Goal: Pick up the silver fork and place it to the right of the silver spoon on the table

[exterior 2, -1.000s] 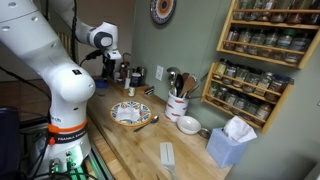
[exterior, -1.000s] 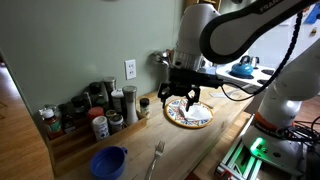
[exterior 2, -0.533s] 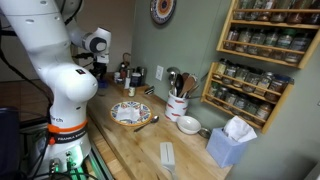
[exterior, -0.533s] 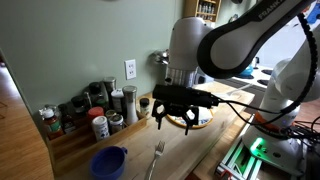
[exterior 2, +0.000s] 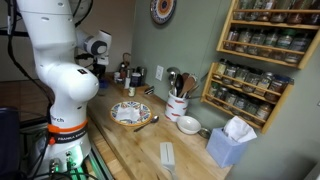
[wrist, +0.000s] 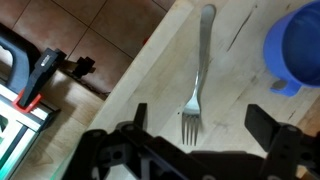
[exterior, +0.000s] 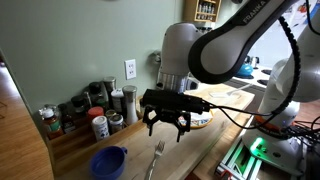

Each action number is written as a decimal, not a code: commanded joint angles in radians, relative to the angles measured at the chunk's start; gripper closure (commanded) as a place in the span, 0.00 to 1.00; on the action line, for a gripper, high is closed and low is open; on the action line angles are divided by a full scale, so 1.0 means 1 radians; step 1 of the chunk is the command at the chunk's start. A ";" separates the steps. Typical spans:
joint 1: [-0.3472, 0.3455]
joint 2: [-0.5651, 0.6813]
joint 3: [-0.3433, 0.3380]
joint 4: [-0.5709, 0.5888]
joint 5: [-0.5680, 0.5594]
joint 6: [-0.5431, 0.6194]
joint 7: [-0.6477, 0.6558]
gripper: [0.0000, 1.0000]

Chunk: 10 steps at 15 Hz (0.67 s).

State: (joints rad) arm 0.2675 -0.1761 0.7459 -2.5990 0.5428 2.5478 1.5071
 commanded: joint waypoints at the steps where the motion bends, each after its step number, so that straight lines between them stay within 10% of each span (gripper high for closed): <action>1: 0.042 0.080 -0.053 0.035 -0.046 0.002 0.011 0.00; 10: 0.114 0.337 -0.128 0.103 -0.011 0.185 -0.082 0.00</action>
State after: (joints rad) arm 0.3445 0.0581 0.6510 -2.5345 0.5119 2.6661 1.4765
